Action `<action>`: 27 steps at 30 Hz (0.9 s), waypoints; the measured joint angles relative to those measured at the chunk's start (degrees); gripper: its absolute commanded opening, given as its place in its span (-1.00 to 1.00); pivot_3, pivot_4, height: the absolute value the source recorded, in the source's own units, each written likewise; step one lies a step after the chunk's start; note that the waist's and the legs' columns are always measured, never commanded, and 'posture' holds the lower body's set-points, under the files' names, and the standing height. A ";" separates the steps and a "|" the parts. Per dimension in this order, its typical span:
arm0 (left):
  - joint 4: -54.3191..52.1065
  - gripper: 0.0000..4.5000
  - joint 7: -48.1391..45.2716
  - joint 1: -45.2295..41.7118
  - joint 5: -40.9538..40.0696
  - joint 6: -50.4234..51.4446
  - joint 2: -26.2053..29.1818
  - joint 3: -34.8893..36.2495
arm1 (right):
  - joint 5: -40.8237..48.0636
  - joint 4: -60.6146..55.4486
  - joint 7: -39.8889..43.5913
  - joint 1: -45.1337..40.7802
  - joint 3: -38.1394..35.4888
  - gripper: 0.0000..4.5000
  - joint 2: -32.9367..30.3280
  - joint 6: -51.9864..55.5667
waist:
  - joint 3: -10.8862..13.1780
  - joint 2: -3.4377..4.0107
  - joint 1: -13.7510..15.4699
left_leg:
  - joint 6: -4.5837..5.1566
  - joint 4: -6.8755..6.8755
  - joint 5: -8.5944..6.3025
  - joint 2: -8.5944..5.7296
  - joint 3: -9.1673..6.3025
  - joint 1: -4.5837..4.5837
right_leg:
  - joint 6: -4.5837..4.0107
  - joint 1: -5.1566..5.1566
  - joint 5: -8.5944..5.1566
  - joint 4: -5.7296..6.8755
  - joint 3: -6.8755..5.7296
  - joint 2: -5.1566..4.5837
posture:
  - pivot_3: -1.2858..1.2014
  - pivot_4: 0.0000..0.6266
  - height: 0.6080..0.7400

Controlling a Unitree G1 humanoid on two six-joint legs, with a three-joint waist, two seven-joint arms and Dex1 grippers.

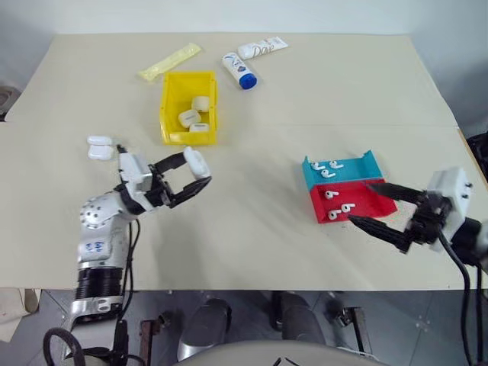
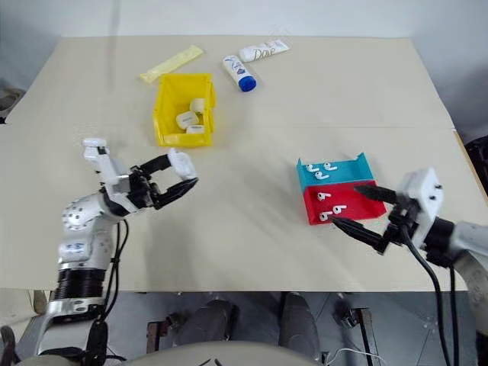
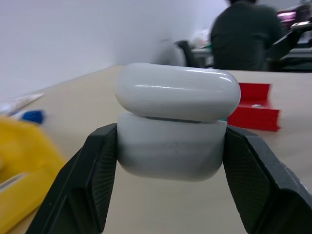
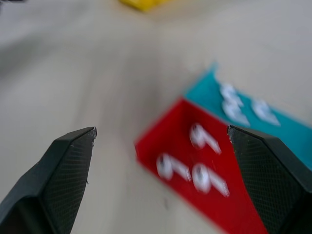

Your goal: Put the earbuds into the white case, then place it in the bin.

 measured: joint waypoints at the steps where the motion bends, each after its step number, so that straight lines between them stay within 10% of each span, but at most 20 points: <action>1: 1.47 0.26 -0.88 -0.82 0.01 -0.77 -0.79 -0.92 | 0.04 -1.71 -0.33 3.45 -2.63 1.00 0.88 0.12 | -0.02 0.03 0.10 | 0.01 0.00 -0.01 0.01 0.01 0.02 | 0.01 0.02 0.00 -0.01 0.00 0.02 | 0.03 -0.52 1.00; 7: 10.15 0.26 -5.99 -6.95 0.00 -4.80 -4.64 -3.91 | 0.95 -11.86 -2.53 18.40 -13.09 1.00 4.15 2.27 | -0.01 0.03 0.12 | 0.08 0.01 -0.06 0.04 0.11 0.09 | 0.07 0.09 0.04 -0.02 0.11 0.11 | 0.03 -0.52 1.00; 15: 12.37 0.26 -8.20 -9.01 -0.03 -6.55 -7.10 -5.96 | 5.55 -16.03 -5.32 14.02 -13.33 1.00 -6.51 9.08 | -0.01 0.03 -0.33 | 0.12 0.02 -0.09 0.06 0.16 0.11 | 0.09 0.09 0.06 -0.09 0.15 0.15 | 0.03 -0.52 1.00; 27: 7.33 0.26 -7.14 -3.98 -0.08 -7.17 -9.17 -8.11 | -6.22 4.48 5.30 -18.68 23.03 0.82 -27.32 2.24 | 0.09 0.08 -0.10 | 0.16 0.08 -0.06 0.06 0.18 -0.06 | 0.20 0.12 0.29 -0.50 0.09 0.14 | 0.03 -0.52 1.00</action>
